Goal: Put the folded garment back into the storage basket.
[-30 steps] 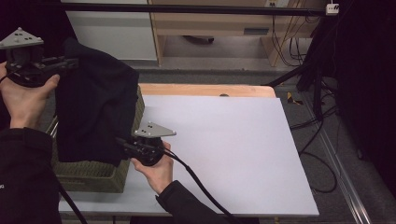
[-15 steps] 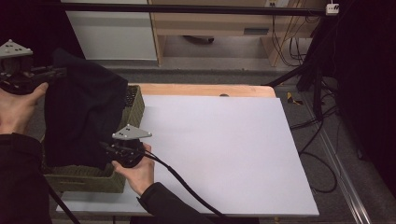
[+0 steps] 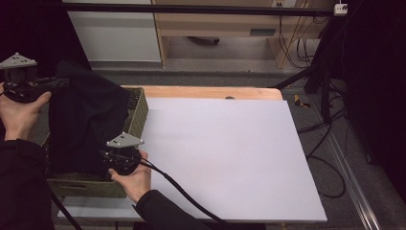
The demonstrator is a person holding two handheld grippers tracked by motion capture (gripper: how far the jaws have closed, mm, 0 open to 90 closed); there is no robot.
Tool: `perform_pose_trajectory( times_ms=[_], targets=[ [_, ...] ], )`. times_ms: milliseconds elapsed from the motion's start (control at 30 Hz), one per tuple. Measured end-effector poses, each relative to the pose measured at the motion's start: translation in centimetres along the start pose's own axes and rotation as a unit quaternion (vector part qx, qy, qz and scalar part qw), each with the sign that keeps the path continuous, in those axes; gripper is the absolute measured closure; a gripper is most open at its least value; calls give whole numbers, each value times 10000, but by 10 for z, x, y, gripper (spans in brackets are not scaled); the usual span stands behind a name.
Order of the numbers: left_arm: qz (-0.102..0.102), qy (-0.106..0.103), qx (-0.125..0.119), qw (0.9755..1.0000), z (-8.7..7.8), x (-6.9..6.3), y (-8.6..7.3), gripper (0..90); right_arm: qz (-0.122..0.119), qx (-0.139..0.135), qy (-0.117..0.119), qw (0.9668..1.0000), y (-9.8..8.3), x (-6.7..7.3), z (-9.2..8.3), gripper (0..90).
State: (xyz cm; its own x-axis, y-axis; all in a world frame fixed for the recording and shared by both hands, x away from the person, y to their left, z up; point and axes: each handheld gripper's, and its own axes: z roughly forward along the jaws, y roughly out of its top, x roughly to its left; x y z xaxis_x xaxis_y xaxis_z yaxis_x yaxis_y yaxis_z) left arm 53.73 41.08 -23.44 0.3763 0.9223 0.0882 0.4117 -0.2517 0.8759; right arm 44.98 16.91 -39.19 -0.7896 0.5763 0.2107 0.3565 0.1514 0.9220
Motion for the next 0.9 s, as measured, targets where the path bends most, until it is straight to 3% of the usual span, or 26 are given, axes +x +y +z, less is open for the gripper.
perform_pose_trajectory(
  times_ms=[67,100,133,167,200,233,300,400,500,633,767,900],
  targets=[
    [-65,71,119,9999,9,6,-6,812,-157,144,-120,9997,-1,2,3,698],
    [-48,200,228,9995,16,9,-11,799,-232,271,-170,9992,-1,3,5,648],
    [2,461,251,9986,24,14,-18,731,-381,449,-212,9980,-2,4,7,543],
    [-47,712,203,9972,33,19,-26,562,-546,625,-306,9961,-4,5,8,378],
    [-240,785,273,9963,39,25,-34,368,-660,633,-485,9946,-4,6,7,274],
    [-488,773,379,9951,43,29,-41,318,-830,548,-584,9933,-3,6,3,206],
    [-734,721,420,9938,47,33,-53,256,-875,563,-745,9918,2,6,-6,123],
    [-827,540,269,9947,44,31,-61,233,-942,453,-739,9918,10,0,-20,106],
    [-834,328,-25,9960,36,21,-60,169,-858,326,-549,9943,15,-11,-35,87],
    [-1066,-90,-415,9934,26,6,-57,93,-591,173,-270,9977,16,-31,-57,88],
    [-1028,-350,-559,9925,23,-15,-56,43,-447,105,64,9989,16,-47,-77,73],
    [-806,-525,-572,9937,23,-37,-55,36,-390,76,344,9986,16,-62,-98,49]
  ],
)
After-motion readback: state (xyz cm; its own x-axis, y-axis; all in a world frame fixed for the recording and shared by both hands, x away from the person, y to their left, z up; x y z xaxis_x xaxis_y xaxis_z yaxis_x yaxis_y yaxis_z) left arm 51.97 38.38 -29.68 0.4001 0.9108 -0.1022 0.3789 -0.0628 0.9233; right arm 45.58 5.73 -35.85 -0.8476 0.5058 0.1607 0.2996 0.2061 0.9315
